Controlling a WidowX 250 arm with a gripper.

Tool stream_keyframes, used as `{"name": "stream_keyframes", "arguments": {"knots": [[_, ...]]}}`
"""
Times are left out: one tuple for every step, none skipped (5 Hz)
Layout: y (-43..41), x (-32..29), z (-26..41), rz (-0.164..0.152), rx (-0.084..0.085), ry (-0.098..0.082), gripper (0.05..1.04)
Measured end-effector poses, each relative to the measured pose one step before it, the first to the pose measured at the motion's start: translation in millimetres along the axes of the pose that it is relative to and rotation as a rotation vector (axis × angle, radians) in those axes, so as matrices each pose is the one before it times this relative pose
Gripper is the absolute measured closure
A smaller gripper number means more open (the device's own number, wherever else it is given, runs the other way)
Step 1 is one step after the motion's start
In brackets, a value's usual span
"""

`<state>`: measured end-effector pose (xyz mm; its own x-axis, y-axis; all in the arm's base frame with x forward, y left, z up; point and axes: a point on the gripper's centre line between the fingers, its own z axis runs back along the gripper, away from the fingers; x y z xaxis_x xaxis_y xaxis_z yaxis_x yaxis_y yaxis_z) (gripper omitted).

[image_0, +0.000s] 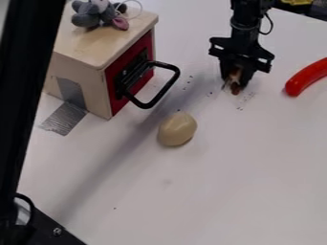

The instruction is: Moved the doll to the lower middle side of the table

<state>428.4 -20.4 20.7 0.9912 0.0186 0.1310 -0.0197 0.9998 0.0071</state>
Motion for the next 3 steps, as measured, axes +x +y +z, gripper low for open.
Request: {"name": "stream_keyframes", "arguments": {"knots": [[2.42, -19.25, 48.95, 0.0131, 0.0017, -0.0433, 0.687], [5.33, -41.57, 35.89, 0.0142, 0.0044, -0.019, 0.688], [4.07, -47.28, 11.44, 0.0129, -0.0017, 0.0156, 0.688]]}}
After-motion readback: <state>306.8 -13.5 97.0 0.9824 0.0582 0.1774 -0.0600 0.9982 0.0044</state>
